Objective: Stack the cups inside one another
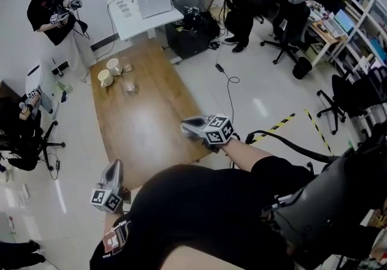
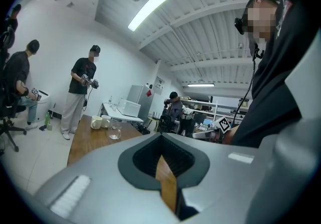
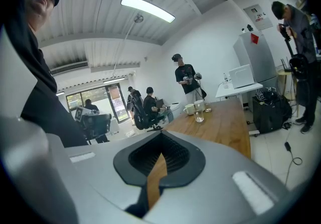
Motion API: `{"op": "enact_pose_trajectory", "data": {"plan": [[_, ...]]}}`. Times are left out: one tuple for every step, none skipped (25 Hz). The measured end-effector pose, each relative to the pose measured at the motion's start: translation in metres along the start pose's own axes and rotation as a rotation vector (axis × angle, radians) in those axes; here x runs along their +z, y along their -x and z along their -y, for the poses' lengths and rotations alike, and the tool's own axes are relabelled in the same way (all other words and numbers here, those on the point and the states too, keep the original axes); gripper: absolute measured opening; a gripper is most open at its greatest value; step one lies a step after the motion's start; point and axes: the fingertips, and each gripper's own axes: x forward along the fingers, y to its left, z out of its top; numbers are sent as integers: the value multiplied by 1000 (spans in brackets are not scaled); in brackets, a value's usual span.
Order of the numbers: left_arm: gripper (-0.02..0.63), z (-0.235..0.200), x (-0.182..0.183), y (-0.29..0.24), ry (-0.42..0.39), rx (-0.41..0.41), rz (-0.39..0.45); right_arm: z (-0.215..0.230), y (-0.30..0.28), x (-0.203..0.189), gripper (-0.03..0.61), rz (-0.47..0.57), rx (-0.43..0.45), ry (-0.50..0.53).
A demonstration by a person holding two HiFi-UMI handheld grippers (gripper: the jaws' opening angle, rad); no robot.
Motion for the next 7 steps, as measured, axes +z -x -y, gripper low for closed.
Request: {"op": "enact_pose_trajectory", "data": {"plan": [[2, -1, -1, -2, 0, -2, 0, 1, -1, 0, 12, -1, 1, 3], [2, -2, -2, -4, -3, -4, 0, 3, -3, -1, 12, -2, 2, 5], [2, -5, -2, -6, -6, -6, 0, 5, -6, -2, 12, -3, 3, 7], [2, -6, -3, -8, -9, -8, 0, 6, -8, -2, 12, -4, 4, 8], [2, -7, -3, -10, -12, -10, -1, 8, -10, -2, 12, -5, 6, 9], [2, -8, -3, -12, -15, -11, -2, 10, -10, -2, 12, -6, 6, 9], [2, -8, -3, -14, -18, -12, -3, 11, -11, -1, 12, -7, 7, 9]]}}
